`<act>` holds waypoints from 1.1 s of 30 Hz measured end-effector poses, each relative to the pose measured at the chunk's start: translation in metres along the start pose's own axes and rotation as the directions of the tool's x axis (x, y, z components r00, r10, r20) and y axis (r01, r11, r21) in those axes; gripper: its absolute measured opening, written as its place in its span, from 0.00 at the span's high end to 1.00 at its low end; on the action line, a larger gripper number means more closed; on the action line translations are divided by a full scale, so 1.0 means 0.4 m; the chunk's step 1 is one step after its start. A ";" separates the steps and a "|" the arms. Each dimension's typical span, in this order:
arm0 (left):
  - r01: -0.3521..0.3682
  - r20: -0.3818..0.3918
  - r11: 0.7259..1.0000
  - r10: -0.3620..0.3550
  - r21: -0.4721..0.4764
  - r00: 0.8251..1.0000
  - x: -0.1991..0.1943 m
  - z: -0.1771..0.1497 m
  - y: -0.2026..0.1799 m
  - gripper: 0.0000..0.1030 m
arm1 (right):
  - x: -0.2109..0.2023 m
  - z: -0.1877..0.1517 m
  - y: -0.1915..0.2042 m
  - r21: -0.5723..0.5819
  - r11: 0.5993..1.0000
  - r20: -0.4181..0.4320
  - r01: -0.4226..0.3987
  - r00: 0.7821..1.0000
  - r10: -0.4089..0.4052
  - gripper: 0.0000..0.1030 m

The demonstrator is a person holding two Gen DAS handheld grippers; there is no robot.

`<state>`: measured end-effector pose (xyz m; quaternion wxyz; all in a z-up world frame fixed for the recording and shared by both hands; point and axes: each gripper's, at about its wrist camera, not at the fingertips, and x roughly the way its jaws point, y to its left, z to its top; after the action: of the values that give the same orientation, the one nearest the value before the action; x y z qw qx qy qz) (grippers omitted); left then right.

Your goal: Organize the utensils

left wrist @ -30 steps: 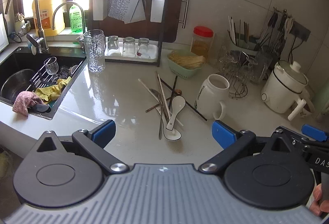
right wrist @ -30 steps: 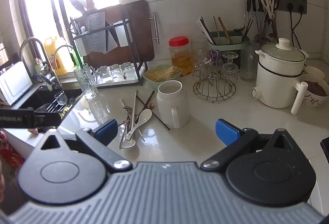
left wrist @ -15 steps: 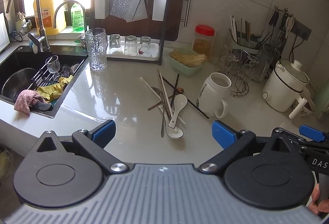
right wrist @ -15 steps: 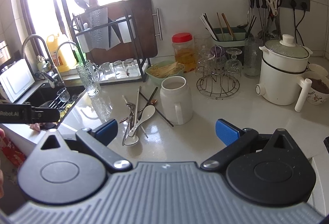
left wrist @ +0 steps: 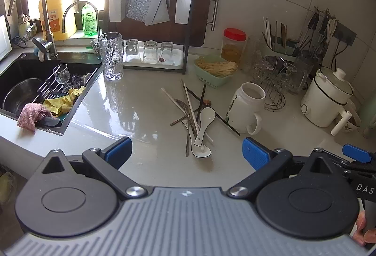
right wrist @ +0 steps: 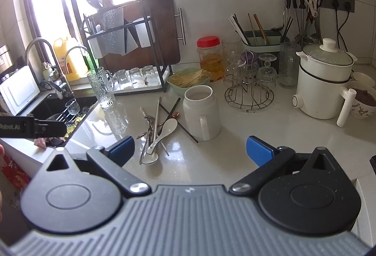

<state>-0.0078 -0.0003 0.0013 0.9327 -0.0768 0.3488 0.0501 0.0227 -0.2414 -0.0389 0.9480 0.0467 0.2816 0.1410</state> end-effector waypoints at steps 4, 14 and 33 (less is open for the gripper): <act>0.007 0.004 1.000 -0.007 0.007 1.000 -0.002 0.003 -0.006 0.01 | -0.002 0.004 0.001 -0.006 1.000 0.006 -0.003 1.000 0.003 0.00; 0.015 0.000 1.000 -0.015 0.014 1.000 -0.002 0.002 -0.019 0.01 | -0.004 0.008 -0.002 -0.018 1.000 0.003 0.010 1.000 -0.010 0.00; -0.014 -0.034 1.000 0.015 0.022 0.999 0.008 -0.016 -0.008 0.01 | -0.001 -0.014 0.001 0.028 1.000 -0.011 -0.009 1.000 0.009 0.00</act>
<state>-0.0093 -0.0046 -0.0051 0.9270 -0.0650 0.3656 0.0519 0.0193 -0.2410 -0.0432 0.9450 0.0605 0.2887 0.1415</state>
